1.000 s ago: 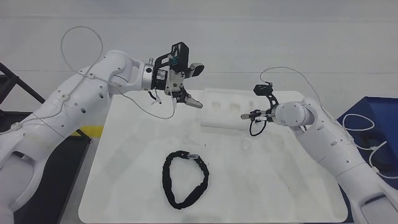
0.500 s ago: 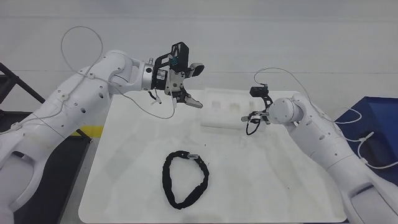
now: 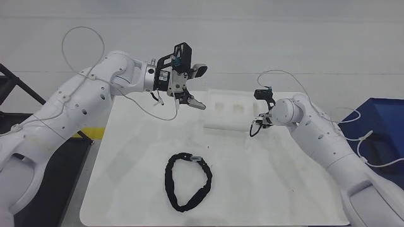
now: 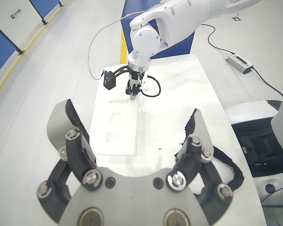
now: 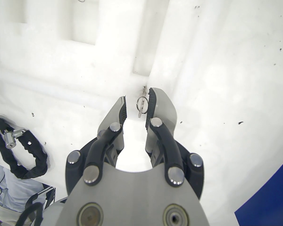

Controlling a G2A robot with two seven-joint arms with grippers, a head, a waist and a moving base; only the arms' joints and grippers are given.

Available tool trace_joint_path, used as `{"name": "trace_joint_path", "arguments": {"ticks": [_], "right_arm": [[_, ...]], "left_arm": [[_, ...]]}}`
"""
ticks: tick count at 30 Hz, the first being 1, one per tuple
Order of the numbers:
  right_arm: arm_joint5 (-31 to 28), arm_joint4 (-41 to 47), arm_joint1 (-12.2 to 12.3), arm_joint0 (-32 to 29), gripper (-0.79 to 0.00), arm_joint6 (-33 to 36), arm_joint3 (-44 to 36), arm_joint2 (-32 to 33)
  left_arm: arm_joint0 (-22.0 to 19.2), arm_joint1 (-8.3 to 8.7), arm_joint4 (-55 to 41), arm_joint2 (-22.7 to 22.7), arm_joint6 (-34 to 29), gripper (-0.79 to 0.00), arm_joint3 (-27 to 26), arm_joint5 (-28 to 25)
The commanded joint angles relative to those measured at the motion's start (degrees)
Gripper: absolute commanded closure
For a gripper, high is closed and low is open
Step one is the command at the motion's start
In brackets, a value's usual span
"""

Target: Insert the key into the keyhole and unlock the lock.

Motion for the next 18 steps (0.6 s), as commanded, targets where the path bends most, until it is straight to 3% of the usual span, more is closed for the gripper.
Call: {"name": "trace_joint_path", "arguments": {"ticks": [1,9,11,18], "right_arm": [[0.06,0.07,-0.32,0.0,-0.185,-0.15,0.59,-0.02],[0.66,-0.24,-1.49,0.07,-0.083,-0.47,2.99,-0.19],[0.93,-0.47,-1.75,0.15,0.0,-0.65,3.52,-0.19],[2.04,-2.44,-2.38,1.01,0.0,0.24,3.7,-0.19]], "left_arm": [[0.0,0.0,0.0,0.0,0.0,-0.785,0.0,0.0],[0.0,0.0,0.0,0.0,0.0,-0.785,0.0,0.0],[0.0,0.0,0.0,0.0,0.0,-0.785,0.0,0.0],[0.0,0.0,0.0,0.0,0.0,-0.785,0.0,0.0]]}}
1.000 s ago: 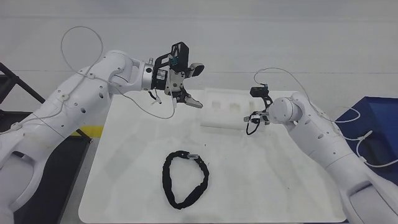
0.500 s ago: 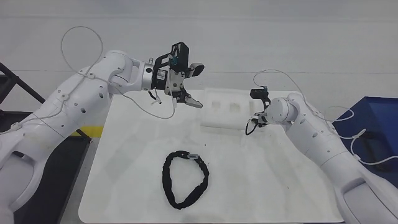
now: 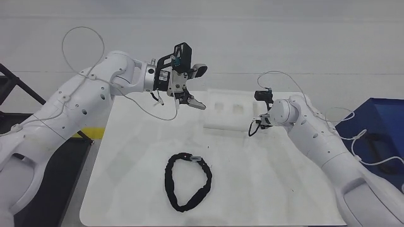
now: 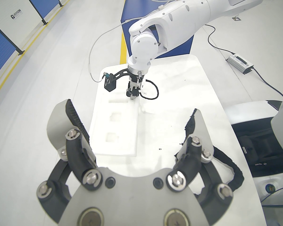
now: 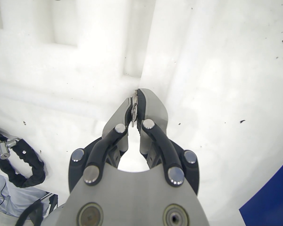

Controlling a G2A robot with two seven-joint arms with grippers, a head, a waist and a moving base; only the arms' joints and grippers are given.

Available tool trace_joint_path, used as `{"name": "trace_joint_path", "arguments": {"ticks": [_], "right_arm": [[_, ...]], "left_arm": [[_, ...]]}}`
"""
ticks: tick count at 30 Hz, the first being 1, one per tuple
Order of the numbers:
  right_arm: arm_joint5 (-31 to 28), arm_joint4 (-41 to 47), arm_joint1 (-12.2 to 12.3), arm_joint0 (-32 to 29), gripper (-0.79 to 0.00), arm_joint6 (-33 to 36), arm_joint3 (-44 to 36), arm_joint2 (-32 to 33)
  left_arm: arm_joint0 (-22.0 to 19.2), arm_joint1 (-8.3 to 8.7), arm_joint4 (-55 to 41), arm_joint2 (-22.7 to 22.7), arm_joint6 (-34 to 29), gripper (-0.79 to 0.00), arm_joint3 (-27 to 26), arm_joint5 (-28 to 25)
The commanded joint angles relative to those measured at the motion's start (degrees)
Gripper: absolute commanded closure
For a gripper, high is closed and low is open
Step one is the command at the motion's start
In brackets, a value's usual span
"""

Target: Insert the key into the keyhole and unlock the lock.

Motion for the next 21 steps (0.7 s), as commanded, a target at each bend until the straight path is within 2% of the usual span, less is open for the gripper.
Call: {"name": "trace_joint_path", "arguments": {"ticks": [1,11,21], "right_arm": [[0.62,-0.89,-0.07,0.43,0.0,0.94,-0.36,0.07],[1.96,-3.52,1.09,1.39,0.0,6.09,-5.85,3.07],[-2.64,-2.19,5.08,-2.38,0.0,10.39,-20.29,12.72]], "left_arm": [[0.0,0.0,0.0,0.0,0.0,-0.785,0.0,0.0],[0.0,0.0,0.0,0.0,0.0,-0.785,0.0,0.0],[0.0,0.0,0.0,0.0,0.0,-0.785,0.0,0.0]]}}
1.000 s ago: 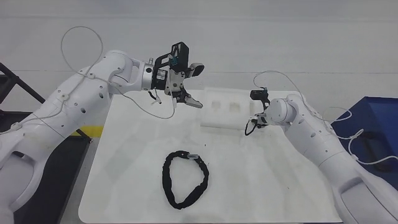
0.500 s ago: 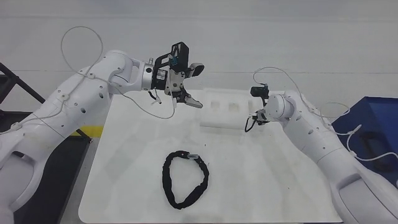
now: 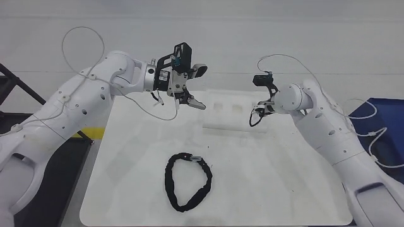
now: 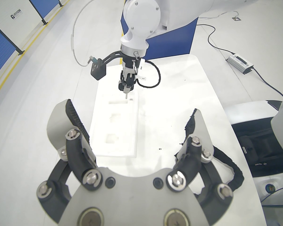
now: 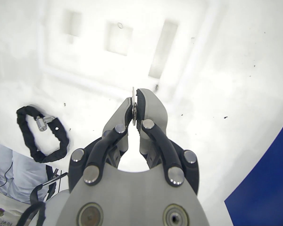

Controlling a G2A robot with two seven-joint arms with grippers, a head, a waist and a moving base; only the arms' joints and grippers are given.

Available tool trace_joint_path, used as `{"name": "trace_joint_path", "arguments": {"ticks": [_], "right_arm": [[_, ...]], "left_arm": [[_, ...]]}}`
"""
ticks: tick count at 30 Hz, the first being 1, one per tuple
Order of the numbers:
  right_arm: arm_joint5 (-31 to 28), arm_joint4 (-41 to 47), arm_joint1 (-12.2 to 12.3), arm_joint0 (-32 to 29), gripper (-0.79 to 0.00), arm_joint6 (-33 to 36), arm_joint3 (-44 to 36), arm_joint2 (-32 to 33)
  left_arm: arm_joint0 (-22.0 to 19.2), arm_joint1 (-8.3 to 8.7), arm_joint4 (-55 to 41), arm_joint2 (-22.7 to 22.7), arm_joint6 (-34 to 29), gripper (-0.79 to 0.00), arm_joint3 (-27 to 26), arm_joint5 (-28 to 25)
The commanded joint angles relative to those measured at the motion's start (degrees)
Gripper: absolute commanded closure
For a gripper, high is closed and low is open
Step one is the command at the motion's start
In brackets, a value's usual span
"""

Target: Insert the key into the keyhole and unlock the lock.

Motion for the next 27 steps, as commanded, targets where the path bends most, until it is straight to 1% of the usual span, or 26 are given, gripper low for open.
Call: {"name": "trace_joint_path", "arguments": {"ticks": [1,6,7,11,13,17,19,23,27], "right_arm": [[-1.67,1.09,1.03,-1.52,0.0,0.61,-3.97,3.02],[-4.56,4.19,3.28,-6.29,0.0,1.58,-12.18,10.13],[-4.55,3.59,3.75,-7.13,0.0,1.84,-13.55,11.46],[-7.16,8.71,5.24,-11.59,0.0,1.05,-19.37,18.31],[-7.78,9.23,6.02,-13.61,0.0,0.67,-21.74,21.7],[-9.64,14.31,7.06,-18.27,0.0,-2.65,-25.91,28.61],[-9.85,15.67,7.44,-20.68,0.0,-5.26,-27.19,31.56],[-12.23,21.78,7.9,-25.13,0.0,-9.3,-29.34,36.96],[-15.41,27.5,8.23,-28.2,0.0,-10.56,-30.35,40.79]], "left_arm": [[0.0,0.0,0.0,0.0,0.0,-0.785,0.0,0.0],[0.0,0.0,0.0,0.0,0.0,-0.785,0.0,0.0],[0.0,0.0,0.0,0.0,0.0,-0.785,0.0,0.0],[0.0,0.0,0.0,0.0,0.0,-0.785,0.0,0.0],[0.0,0.0,0.0,0.0,0.0,-0.785,0.0,0.0],[0.0,0.0,0.0,0.0,0.0,-0.785,0.0,0.0],[0.0,0.0,0.0,0.0,0.0,-0.785,0.0,0.0],[0.0,0.0,0.0,0.0,0.0,-0.785,0.0,0.0],[0.0,0.0,0.0,0.0,0.0,-0.785,0.0,0.0]]}}
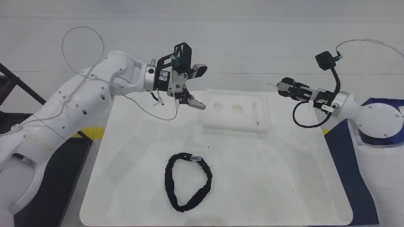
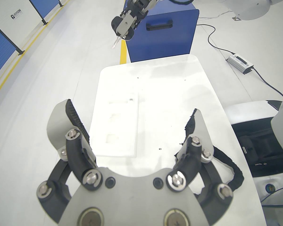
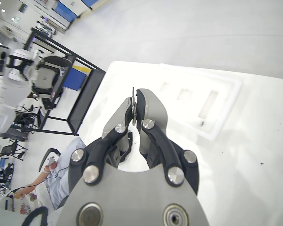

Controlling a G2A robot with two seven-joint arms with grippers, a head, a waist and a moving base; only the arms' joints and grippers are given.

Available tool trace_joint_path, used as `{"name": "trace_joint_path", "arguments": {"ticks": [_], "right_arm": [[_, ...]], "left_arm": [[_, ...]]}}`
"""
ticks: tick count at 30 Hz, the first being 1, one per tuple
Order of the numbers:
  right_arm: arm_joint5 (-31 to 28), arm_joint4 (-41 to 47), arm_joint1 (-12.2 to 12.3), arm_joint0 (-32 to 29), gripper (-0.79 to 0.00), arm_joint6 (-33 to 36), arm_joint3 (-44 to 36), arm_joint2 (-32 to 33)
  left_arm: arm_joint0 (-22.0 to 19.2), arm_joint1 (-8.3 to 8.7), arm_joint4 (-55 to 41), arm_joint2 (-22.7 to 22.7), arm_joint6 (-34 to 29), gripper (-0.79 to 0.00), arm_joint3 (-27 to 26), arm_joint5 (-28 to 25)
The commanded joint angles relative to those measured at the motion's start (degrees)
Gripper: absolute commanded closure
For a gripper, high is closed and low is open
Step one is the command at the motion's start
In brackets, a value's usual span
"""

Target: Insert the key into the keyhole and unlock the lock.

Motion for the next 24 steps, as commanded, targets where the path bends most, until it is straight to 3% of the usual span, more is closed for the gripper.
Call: {"name": "trace_joint_path", "arguments": {"ticks": [1,8,21,24], "right_arm": [[-2.05,3.03,0.16,-1.15,0.0,0.03,-0.42,1.7],[-6.62,8.0,0.65,-3.94,0.0,-0.38,-1.27,5.44],[-6.7,8.17,0.67,-4.04,0.0,-0.36,-1.31,5.51],[-6.7,8.17,0.67,-4.04,0.0,-0.36,-1.31,5.51]], "left_arm": [[0.0,0.0,0.0,0.0,0.0,-0.785,0.0,0.0],[0.0,0.0,0.0,0.0,0.0,-0.785,0.0,0.0],[0.0,0.0,0.0,0.0,0.0,-0.785,0.0,0.0],[1.71,-0.01,2.29,-0.24,-1.02,-0.785,-1.74,3.22]]}}
